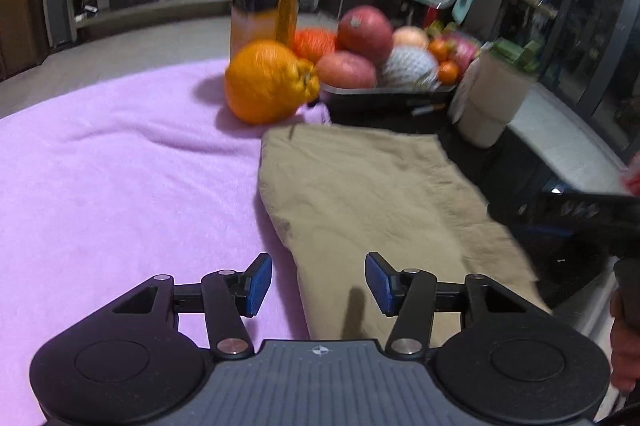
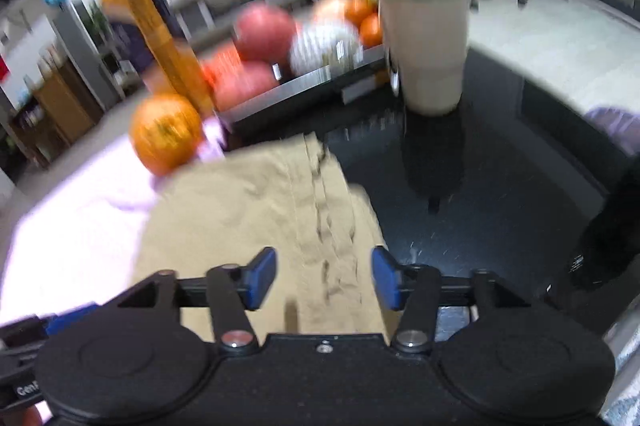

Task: Fold clothes

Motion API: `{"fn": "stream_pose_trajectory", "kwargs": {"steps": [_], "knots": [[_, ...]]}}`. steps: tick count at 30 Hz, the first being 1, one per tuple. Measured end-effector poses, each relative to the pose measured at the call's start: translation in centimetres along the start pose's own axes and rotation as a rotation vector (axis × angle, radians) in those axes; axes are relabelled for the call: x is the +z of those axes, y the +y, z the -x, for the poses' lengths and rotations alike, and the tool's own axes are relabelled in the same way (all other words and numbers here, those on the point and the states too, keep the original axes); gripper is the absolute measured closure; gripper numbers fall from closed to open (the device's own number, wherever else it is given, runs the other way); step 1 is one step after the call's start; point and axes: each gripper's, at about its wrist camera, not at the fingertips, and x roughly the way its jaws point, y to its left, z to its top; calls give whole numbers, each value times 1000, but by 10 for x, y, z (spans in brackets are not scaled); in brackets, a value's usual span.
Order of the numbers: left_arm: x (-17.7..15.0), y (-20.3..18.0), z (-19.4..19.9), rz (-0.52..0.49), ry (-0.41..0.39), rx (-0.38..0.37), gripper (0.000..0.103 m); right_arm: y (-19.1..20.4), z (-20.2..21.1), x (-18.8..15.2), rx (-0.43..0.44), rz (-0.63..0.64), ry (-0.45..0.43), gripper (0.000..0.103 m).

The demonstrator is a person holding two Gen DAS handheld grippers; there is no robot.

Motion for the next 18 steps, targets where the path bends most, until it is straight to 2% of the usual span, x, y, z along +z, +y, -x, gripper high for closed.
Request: {"fn": "stream_pose_trajectory", "kwargs": {"steps": [2, 3, 4, 5, 6, 8, 11, 14, 16, 18], "knots": [[-9, -6, 12, -19, -13, -22, 72, -1, 25, -3, 38, -22, -55, 43], [-14, -12, 13, -40, -9, -32, 75, -2, 35, -6, 61, -38, -67, 53], [-19, -19, 12, -66, -3, -43, 74, -4, 35, -11, 79, -63, -42, 64], [-24, -26, 12, -92, 4, -54, 74, -6, 29, -16, 80, -83, 3, 84], [-29, -33, 7, -118, 17, -50, 74, -9, 24, -21, 80, -103, 49, 89], [-39, -41, -11, -143, 62, -15, 74, -14, 11, -31, 61, -133, 134, 89], [-46, -44, -24, -155, 101, 22, 70, -18, -12, -38, -58, -90, 191, 103], [-47, -43, -28, -152, 119, 46, 69, -13, -14, -39, -79, -50, 181, 103], [-46, -42, -24, -144, 128, 60, 68, -10, -6, -39, -55, -61, 156, 97], [-42, -42, -11, -126, 134, 70, 68, -13, 10, -37, 24, -129, 123, 83]]}}
